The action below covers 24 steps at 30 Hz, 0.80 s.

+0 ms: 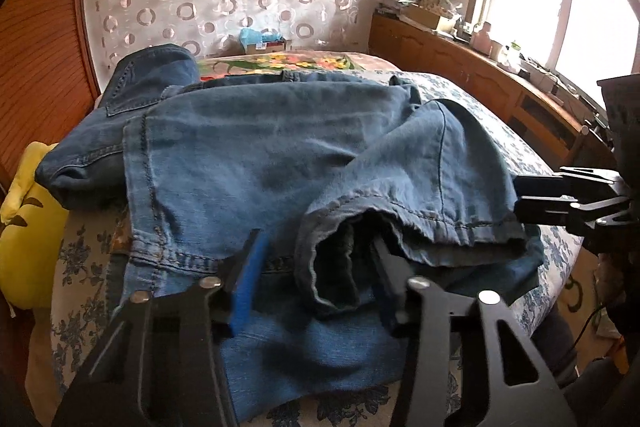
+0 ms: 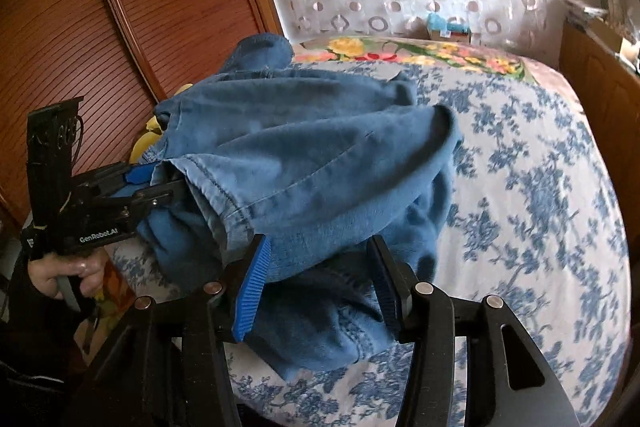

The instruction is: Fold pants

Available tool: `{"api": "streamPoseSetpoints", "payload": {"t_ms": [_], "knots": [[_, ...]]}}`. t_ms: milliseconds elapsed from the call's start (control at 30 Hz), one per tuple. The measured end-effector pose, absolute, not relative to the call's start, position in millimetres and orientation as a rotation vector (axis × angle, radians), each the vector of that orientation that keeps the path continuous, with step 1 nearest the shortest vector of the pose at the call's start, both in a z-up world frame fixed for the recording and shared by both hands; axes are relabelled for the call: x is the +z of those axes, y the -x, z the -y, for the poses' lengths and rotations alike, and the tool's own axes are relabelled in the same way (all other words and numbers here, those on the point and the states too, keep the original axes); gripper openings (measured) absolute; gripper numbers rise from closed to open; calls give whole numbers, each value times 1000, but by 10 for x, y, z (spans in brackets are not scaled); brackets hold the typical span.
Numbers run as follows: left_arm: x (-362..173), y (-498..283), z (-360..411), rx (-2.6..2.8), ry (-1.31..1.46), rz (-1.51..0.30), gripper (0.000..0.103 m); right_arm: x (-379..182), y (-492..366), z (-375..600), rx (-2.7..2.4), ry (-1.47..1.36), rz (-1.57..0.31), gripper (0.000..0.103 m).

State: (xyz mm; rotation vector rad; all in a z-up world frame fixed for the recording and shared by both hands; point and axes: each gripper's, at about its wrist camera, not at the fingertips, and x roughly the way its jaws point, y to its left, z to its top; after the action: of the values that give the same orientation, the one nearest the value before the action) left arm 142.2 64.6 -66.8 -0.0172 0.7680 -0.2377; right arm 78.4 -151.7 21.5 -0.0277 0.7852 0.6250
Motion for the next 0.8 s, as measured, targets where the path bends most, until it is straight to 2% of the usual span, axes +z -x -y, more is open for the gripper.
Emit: {"api": "streamPoseSetpoints", "payload": {"t_ms": [233,300,367,400,433,467,533,600,800], "knots": [[-681,-1502,-576,-249,-20,-769,43,224,-879,1418,649,-45,-825,52],[-675,-1520,-559,-254,-26,-767,35,204,-904,1408,674,-64,-833,50],[-645,-1518,-555,-254,-26,-761,28,216,-922,1437,688,-72,-825,28],[-631,-1517,-557,-253,-22,-758,27,252,-932,1429,696,-69,-816,13],[-615,-1514,-565,-252,-15,-755,24,295,-939,1427,697,-63,-804,8],[-588,-1502,-569,-253,-9,-753,20,339,-944,1433,700,-56,-788,6],[-523,-1466,-564,-260,-11,-736,20,460,-941,1432,707,-43,-751,3],[-445,-1425,-560,-269,-10,-716,7,579,-919,1421,710,-18,-714,3],[-59,-1209,-576,-284,3,-621,7,1114,-831,1397,710,27,-573,3]]}}
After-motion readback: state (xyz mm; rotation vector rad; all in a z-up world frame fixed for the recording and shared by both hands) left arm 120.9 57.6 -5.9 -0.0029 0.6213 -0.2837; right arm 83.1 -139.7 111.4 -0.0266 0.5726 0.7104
